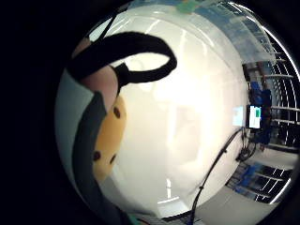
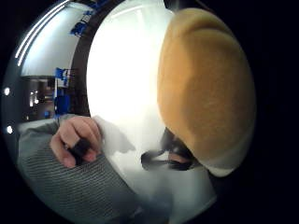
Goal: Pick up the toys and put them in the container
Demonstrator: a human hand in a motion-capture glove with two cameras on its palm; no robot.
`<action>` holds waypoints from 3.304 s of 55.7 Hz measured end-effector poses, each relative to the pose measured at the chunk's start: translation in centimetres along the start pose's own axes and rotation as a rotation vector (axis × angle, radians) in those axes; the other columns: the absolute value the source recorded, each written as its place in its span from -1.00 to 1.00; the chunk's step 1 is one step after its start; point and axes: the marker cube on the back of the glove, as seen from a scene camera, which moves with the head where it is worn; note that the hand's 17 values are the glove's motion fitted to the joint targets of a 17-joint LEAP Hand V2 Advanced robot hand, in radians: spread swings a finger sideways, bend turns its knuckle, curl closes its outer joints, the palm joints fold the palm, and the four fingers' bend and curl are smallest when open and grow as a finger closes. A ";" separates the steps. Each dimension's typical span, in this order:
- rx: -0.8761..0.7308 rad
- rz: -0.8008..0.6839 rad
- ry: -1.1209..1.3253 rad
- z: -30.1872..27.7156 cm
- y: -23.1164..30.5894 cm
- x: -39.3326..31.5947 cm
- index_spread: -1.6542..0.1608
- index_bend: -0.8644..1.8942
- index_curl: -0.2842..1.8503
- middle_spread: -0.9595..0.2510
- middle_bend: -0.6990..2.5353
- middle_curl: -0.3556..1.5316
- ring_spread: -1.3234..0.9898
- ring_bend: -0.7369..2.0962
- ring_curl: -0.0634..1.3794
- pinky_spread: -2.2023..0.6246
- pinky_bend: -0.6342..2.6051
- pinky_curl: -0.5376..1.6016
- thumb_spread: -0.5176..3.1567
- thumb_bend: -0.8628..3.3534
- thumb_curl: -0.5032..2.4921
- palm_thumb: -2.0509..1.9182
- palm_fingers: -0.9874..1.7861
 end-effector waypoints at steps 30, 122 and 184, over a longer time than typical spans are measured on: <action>0.142 0.084 0.160 -19.2 -10.7 8.4 0.41 -0.26 -0.52 0.14 -0.35 -0.14 -0.20 0.19 -0.38 0.39 0.09 -0.16 0.06 -0.57 -0.36 0.20 -0.09; 0.159 0.284 -0.116 -11.4 6.3 9.4 0.43 -0.26 -0.51 0.33 -0.47 -0.30 0.04 -0.18 -0.54 0.59 -0.05 -0.22 0.06 -0.60 -0.51 0.02 -0.36; 0.197 0.229 -0.148 0.9 20.9 -8.7 0.41 -0.25 -0.44 0.30 -0.46 -0.29 0.02 -0.21 -0.51 0.59 -0.11 -0.20 0.08 -0.60 -0.52 0.03 -0.32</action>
